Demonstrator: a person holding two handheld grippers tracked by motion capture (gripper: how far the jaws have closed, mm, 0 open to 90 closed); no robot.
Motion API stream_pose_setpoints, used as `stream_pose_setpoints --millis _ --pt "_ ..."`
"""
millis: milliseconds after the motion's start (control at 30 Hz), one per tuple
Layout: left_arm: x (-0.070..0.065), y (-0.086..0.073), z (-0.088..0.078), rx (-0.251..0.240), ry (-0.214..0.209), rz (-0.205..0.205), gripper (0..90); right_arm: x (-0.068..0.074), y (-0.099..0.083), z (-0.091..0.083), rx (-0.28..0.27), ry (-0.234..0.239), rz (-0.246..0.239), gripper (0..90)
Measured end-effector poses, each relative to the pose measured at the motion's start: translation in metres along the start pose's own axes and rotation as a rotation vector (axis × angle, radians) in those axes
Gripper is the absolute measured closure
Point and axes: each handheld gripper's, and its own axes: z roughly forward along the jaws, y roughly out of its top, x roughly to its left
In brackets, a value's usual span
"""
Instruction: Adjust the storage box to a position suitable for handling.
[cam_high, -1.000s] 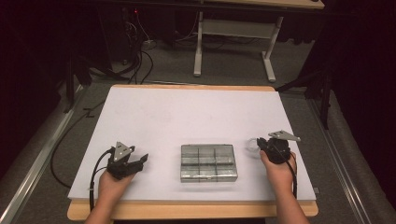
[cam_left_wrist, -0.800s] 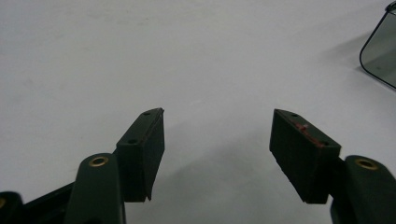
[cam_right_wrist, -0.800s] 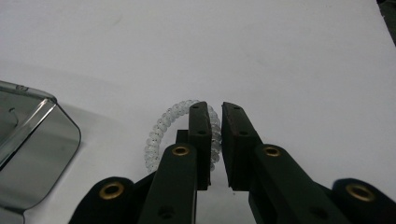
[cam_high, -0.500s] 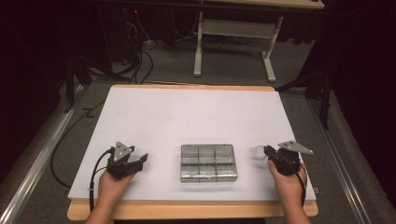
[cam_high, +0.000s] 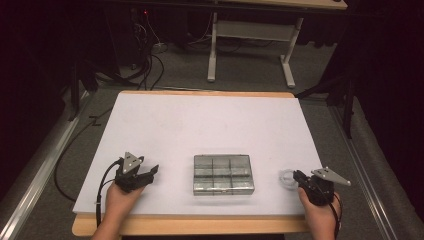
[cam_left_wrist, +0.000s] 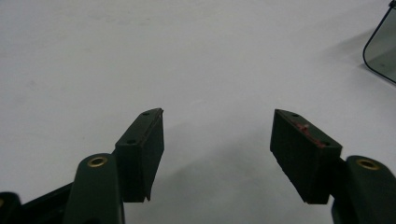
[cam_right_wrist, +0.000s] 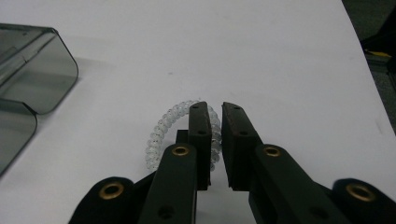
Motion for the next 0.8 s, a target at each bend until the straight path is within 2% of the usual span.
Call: stream_pose_setpoints --millis 33,167,400,467,500,533,567,600,633,800 --pt "0.0 0.0 0.0 -0.001 0.003 0.0 35.6 -0.003 -0.007 -0.001 0.003 -0.003 0.014 83.0" --pt "0.0 0.0 0.0 -0.003 0.009 0.001 35.7 -0.006 -0.019 0.0 0.01 -0.012 0.018 82.7" --pt "-0.001 0.0 0.0 -0.006 0.023 0.005 36.3 -0.008 -0.025 0.004 0.021 -0.033 0.015 81.2" --pt "-0.001 0.0 0.0 0.002 0.028 -0.005 36.7 -0.008 -0.025 0.004 0.022 -0.032 0.016 75.6" --pt "0.001 0.0 0.001 0.014 0.028 -0.024 37.2 -0.006 -0.023 0.003 0.014 -0.046 0.003 73.2" --pt "0.001 0.0 0.001 0.014 0.028 -0.024 37.6 -0.006 -0.023 0.003 0.014 -0.046 0.003 73.2" --pt "0.004 0.0 0.002 0.032 0.02 -0.063 38.4 -0.002 -0.018 0.002 -0.01 -0.04 -0.008 72.0" --pt "0.004 0.0 0.002 0.032 0.02 -0.063 38.9 -0.002 -0.018 0.002 -0.01 -0.04 -0.008 72.0" --pt "0.006 0.0 0.002 0.04 0.012 -0.076 39.1 0.003 -0.012 0.001 -0.037 -0.027 -0.018 71.7" --pt "0.003 -0.001 -0.001 0.025 0.018 -0.066 40.7 0.013 -0.004 0.001 -0.088 -0.005 -0.039 71.4"
